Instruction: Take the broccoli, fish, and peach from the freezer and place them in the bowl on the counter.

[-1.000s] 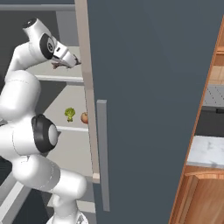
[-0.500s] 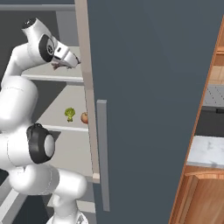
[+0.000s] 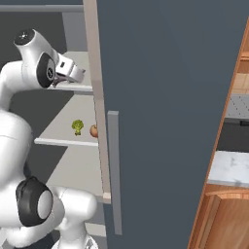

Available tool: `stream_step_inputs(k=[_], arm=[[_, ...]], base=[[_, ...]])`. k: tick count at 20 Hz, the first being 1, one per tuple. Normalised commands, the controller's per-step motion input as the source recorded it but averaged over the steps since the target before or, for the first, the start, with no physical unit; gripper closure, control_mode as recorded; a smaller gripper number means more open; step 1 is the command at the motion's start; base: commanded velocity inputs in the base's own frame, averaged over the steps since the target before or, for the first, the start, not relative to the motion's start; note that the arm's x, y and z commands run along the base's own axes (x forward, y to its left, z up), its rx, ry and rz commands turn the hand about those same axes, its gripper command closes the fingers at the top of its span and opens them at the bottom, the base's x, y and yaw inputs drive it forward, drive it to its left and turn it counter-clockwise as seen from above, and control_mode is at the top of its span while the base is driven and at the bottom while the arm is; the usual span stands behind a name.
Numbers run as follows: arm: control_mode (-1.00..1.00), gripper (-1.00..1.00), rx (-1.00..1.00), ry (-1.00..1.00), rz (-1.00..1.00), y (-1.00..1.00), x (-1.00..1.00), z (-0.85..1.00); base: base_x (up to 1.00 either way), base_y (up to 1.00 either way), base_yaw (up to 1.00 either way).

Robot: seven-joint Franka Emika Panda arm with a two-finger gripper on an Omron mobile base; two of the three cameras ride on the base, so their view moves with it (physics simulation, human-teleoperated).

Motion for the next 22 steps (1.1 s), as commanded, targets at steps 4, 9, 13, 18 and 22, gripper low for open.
stream_step_inputs(k=[4,9,13,18,22], arm=[[-1.00,1.00,0.00,0.00,0.24,-0.13,-0.87,0.16],[-1.00,1.00,-0.01,0.00,0.23,-0.05,-0.99,0.11],[-1.00,1.00,-0.06,0.07,0.17,-0.02,-0.96,0.12],[-1.00,1.00,-0.06,0.05,0.14,-0.07,-0.99,0.00],[-1.00,1.00,-0.04,0.02,0.02,-0.18,-0.90,0.00]], base=[[0.00,0.00,0.00],[0.00,0.00,0.00],[0.00,0.00,0.00],[0.00,0.00,0.00],[0.00,0.00,0.00]])
